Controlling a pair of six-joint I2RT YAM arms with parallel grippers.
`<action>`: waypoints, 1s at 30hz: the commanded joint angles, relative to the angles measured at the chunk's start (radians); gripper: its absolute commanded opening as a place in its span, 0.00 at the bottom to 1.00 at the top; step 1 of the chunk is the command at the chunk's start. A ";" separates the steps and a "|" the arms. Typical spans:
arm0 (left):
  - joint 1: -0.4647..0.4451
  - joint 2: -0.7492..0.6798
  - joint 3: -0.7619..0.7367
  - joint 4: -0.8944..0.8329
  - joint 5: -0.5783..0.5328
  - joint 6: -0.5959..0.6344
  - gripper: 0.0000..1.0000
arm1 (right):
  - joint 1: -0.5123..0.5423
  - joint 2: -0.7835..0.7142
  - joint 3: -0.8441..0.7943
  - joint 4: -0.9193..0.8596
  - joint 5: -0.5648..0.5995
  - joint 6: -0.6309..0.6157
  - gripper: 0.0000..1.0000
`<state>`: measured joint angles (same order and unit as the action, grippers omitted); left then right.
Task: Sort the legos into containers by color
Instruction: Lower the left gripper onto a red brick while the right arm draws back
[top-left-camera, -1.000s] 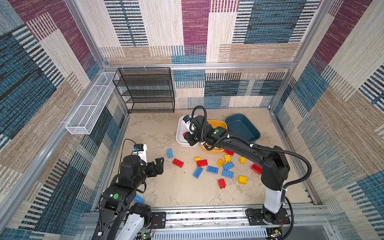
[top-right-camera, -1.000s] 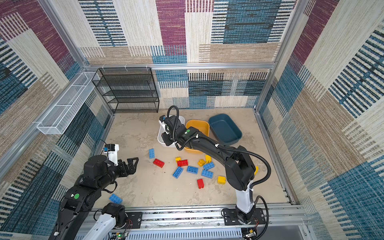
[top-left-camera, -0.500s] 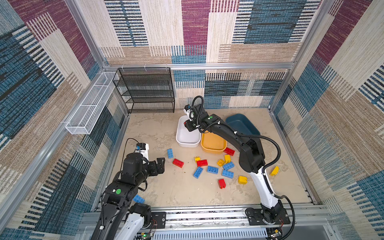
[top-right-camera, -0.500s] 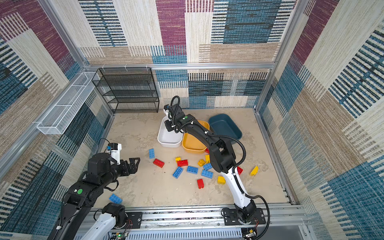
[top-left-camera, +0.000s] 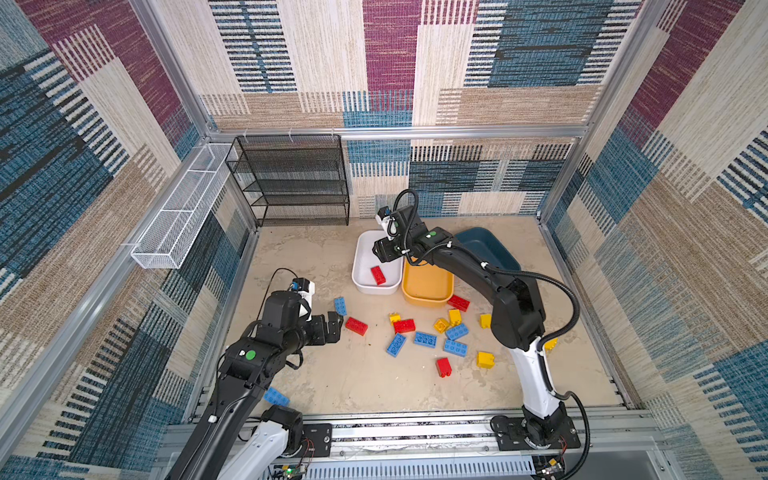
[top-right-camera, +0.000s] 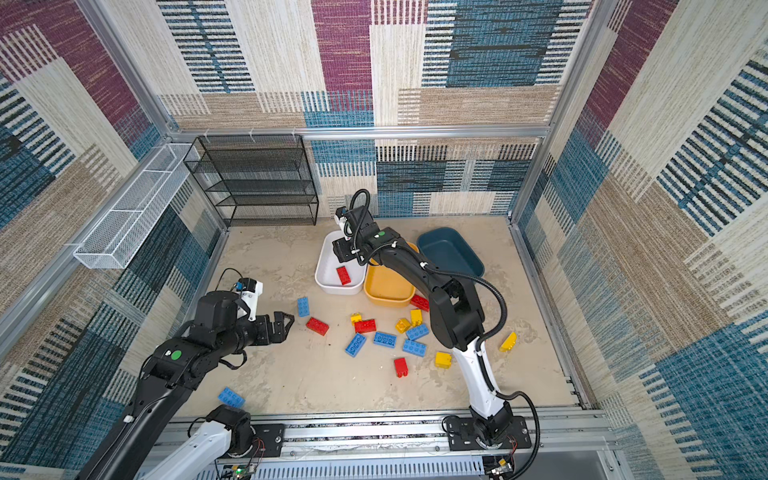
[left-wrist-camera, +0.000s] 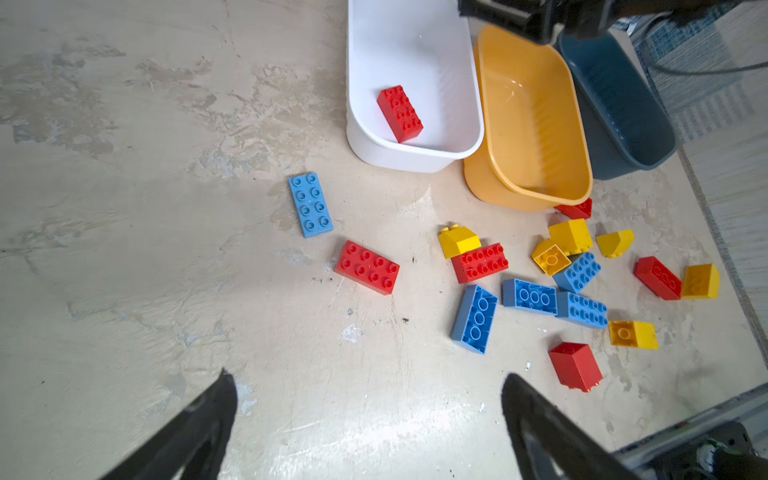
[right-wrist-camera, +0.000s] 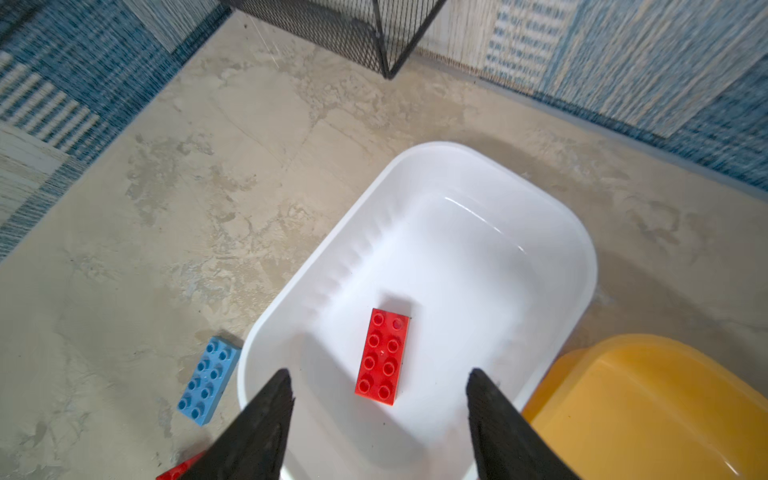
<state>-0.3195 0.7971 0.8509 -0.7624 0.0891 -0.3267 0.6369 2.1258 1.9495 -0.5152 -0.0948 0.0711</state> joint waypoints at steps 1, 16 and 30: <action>-0.028 0.052 0.023 -0.019 0.006 0.016 0.99 | 0.000 -0.162 -0.153 0.162 0.007 -0.018 0.75; -0.190 0.339 -0.045 0.156 -0.213 -0.205 0.99 | -0.001 -1.021 -1.231 0.724 0.052 0.172 0.96; -0.305 0.628 -0.035 0.373 -0.249 -0.296 0.96 | -0.002 -1.168 -1.393 0.762 0.081 0.204 0.99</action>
<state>-0.6174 1.3903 0.7898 -0.4526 -0.1509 -0.6010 0.6357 0.9615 0.5579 0.1989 -0.0223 0.2611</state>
